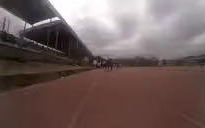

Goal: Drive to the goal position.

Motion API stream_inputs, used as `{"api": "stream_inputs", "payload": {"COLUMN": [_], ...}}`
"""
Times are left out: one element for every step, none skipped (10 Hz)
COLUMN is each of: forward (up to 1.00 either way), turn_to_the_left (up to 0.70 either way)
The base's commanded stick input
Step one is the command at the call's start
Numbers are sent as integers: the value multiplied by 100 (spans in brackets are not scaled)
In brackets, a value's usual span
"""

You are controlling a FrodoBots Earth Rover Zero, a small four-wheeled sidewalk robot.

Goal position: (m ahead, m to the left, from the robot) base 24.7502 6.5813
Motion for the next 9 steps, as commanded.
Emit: {"api": "stream_inputs", "payload": {"forward": [100,100,100,100,100,100,100,100,100], "turn_to_the_left": [-27,-27,-19,-3,0,0,0,0,0]}}
